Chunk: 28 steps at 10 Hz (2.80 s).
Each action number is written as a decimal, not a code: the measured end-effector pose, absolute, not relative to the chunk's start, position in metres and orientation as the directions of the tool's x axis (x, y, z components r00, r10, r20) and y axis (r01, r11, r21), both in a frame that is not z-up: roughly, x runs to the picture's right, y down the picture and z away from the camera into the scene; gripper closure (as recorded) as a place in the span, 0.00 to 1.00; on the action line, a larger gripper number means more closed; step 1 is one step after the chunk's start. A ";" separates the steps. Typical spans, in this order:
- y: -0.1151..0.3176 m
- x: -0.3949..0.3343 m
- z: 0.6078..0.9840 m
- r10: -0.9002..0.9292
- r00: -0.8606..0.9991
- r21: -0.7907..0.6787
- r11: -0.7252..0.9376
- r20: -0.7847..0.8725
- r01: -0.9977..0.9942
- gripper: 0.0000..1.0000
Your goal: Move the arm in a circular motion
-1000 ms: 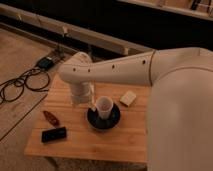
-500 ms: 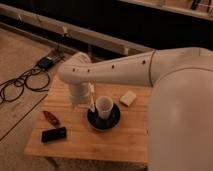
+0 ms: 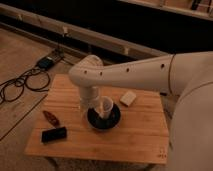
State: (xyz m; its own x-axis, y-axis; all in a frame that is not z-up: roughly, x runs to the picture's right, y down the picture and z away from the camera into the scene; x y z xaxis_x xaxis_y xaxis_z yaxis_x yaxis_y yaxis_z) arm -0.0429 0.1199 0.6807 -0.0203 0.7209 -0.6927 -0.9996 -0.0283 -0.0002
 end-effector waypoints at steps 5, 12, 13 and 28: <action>0.067 0.026 0.733 0.753 -0.084 0.044 -0.073 -0.653 -0.996 0.35; -0.008 -0.062 0.817 0.783 0.128 -0.077 0.102 -0.609 -0.992 0.35; -0.007 -0.084 0.818 0.778 0.172 -0.109 0.133 -0.604 -0.985 0.35; 0.128 0.005 0.669 0.681 0.151 -0.134 0.079 -0.716 -0.988 0.35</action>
